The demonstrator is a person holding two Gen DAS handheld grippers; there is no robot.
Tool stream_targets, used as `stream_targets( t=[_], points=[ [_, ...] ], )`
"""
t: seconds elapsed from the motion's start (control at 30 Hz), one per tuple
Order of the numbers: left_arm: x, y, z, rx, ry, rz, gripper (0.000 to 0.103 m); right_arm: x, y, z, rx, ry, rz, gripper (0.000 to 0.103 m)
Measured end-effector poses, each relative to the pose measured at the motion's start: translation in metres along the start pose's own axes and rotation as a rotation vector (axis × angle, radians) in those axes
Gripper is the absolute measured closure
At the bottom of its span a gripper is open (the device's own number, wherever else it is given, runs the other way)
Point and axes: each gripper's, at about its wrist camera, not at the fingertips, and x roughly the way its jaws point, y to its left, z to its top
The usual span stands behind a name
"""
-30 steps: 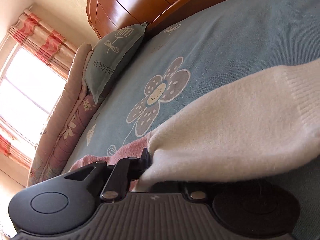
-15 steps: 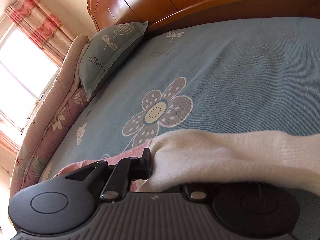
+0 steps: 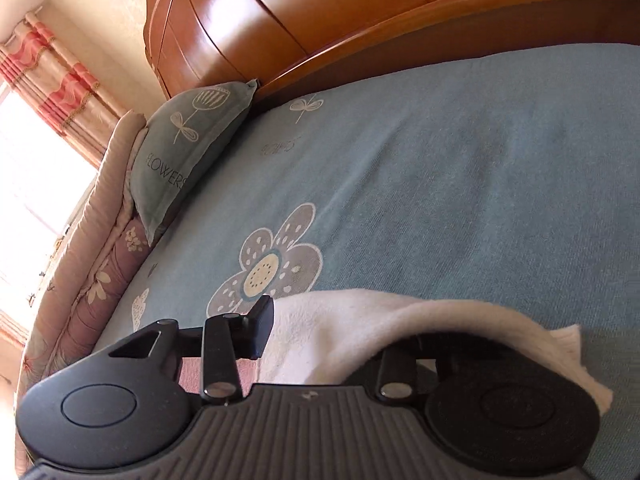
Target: Fold clothes
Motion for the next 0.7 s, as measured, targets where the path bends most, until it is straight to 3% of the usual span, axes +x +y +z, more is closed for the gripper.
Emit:
stream_targets(
  t=[0.1,0.17,0.33,0.5,0.6,0.7],
  points=[
    [0.001,0.0,0.0,0.0,0.003,0.003,0.006,-0.017,0.003,0.019,-0.044,-0.092,-0.061,0.062],
    [0.003,0.0,-0.001,0.0,0.007,0.005,0.006,-0.029,0.005,0.034,-0.082,-0.149,-0.128,0.053],
    [0.002,-0.001,0.0,0.006,0.004,0.011,0.006,-0.051,-0.015,0.049,-0.053,-0.186,-0.244,0.052],
    [0.0,0.0,0.001,0.008,-0.003,0.015,0.006,-0.05,-0.009,0.042,-0.093,-0.12,-0.246,0.041],
    [-0.001,-0.001,0.003,0.02,-0.002,0.021,0.006,-0.038,0.031,0.029,-0.21,-0.034,-0.192,0.026],
    [-0.006,-0.006,0.008,0.111,-0.002,0.069,0.005,-0.016,0.09,0.006,-0.347,0.108,-0.079,0.011]
  ],
)
